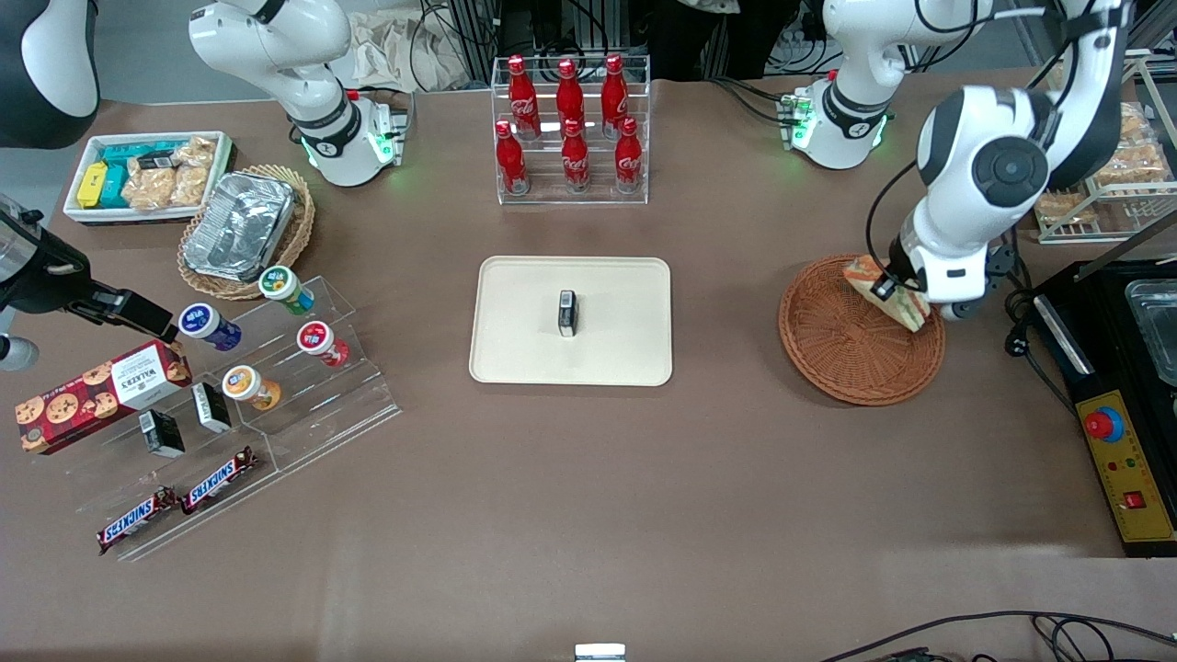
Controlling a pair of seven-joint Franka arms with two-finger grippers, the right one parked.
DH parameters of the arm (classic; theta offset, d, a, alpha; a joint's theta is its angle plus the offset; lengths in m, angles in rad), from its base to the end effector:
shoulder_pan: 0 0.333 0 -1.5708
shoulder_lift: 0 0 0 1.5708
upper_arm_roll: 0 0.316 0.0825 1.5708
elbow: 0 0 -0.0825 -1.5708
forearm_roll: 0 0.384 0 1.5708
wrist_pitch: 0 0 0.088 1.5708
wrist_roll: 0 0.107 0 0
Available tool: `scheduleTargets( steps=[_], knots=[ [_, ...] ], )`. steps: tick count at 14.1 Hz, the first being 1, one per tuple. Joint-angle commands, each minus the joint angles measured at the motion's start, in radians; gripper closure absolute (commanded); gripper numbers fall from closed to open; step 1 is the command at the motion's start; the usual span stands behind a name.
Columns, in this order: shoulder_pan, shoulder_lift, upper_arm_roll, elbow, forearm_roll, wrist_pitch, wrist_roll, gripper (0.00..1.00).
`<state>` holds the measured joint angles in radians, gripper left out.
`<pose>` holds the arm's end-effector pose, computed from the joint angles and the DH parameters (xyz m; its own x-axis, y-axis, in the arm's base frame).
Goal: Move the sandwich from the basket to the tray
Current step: 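Lift the sandwich up out of the basket with the left gripper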
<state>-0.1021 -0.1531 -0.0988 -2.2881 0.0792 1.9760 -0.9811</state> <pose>0.4635 -0.0898 0.4026 0.7333 0.6796 -0.0213 0.6660 -0.7242 -0.1789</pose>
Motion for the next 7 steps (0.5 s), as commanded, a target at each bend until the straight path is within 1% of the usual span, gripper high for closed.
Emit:
scheduleTargets(
  steps=[1,4,7],
  knots=[
    [0.002,-0.031,-0.027,0.058,0.002,-0.101,0.138,1.0],
    [0.001,-0.074,-0.048,0.065,-0.006,-0.152,0.325,1.0],
    [-0.002,-0.072,-0.085,0.152,-0.053,-0.27,0.474,1.0]
  ],
)
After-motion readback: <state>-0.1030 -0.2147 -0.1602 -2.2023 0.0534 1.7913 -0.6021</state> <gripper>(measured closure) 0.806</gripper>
